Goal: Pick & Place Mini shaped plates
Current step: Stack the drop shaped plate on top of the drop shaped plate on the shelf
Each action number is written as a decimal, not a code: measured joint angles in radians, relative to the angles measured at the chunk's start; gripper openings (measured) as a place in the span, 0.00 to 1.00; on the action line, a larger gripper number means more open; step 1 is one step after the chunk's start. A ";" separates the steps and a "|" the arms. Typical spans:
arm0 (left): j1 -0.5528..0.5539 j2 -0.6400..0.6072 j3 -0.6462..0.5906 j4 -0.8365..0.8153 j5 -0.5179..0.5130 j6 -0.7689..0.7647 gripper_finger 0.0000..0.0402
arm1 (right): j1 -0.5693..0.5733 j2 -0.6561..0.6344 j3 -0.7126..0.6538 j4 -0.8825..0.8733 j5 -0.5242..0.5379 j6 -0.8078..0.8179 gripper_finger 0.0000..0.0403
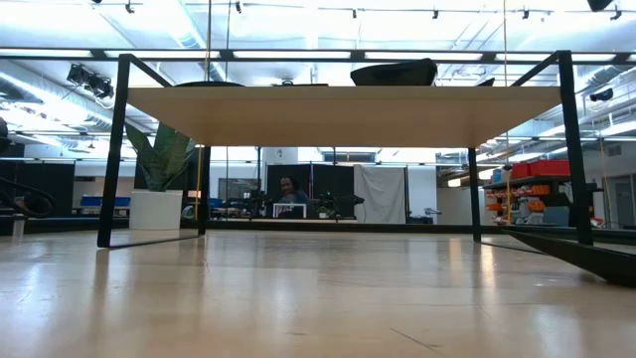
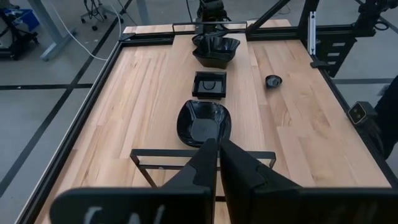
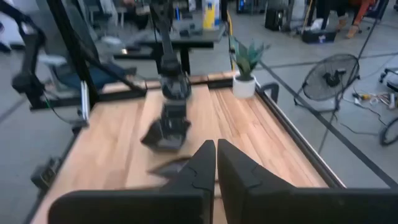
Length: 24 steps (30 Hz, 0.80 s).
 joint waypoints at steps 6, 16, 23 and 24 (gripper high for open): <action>0.000 0.000 0.000 0.000 0.000 0.000 0.06 | 0.000 0.001 -0.004 0.138 0.001 0.092 0.06; 0.000 0.000 0.000 0.000 0.000 0.000 0.06 | 0.000 0.096 -0.149 0.469 -0.084 -0.061 0.06; 0.000 0.000 0.000 0.000 0.000 0.001 0.06 | 0.000 0.277 -0.163 0.517 -0.234 -0.129 0.06; 0.000 0.000 0.000 0.000 0.000 0.000 0.06 | 0.000 0.304 -0.163 0.516 -0.253 -0.131 0.06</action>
